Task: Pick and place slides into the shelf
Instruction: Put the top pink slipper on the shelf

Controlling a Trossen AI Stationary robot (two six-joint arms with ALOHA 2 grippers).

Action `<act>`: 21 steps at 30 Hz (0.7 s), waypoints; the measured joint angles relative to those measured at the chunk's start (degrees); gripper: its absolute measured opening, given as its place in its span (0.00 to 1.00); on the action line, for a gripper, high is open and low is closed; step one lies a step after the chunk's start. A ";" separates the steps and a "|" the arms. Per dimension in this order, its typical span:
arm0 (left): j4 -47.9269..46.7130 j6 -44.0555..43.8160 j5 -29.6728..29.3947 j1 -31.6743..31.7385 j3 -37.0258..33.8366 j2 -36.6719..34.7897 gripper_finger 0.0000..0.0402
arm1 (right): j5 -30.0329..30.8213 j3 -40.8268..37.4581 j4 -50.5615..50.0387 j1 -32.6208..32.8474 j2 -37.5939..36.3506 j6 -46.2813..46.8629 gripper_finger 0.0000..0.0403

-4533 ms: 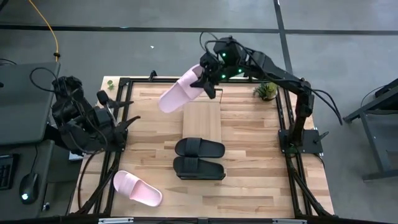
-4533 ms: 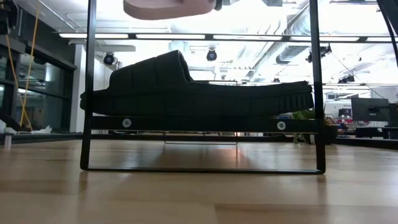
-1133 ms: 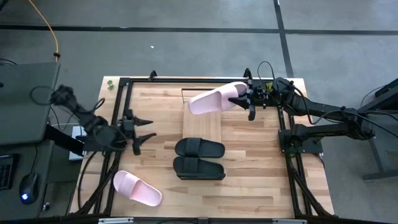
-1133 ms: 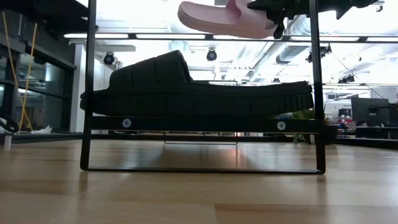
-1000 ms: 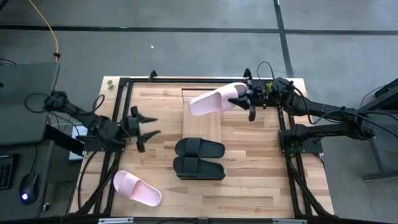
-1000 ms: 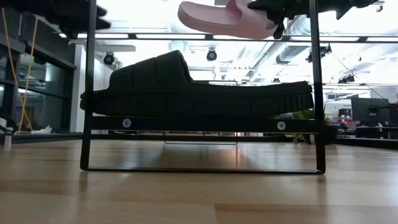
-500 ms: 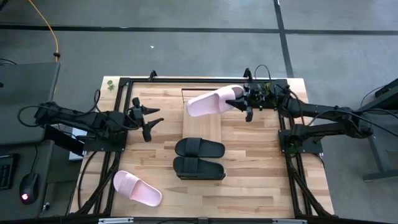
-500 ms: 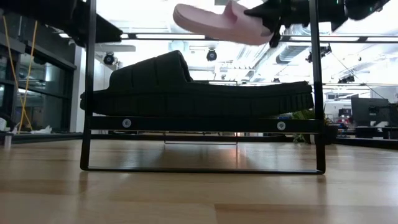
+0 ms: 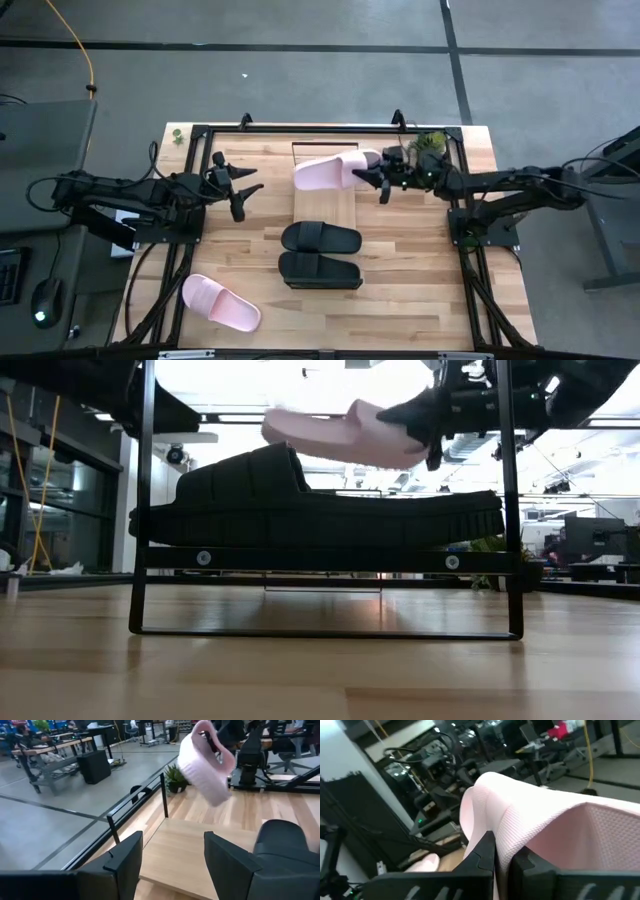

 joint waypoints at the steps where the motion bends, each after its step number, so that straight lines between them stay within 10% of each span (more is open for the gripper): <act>1: -0.01 0.00 0.42 0.02 0.00 -0.02 0.48 | 1.07 0.00 1.39 0.91 0.87 0.01 0.00; 21: -0.67 1.58 1.66 -0.03 0.00 0.02 0.48 | 7.91 0.07 10.21 4.70 18.86 1.64 0.00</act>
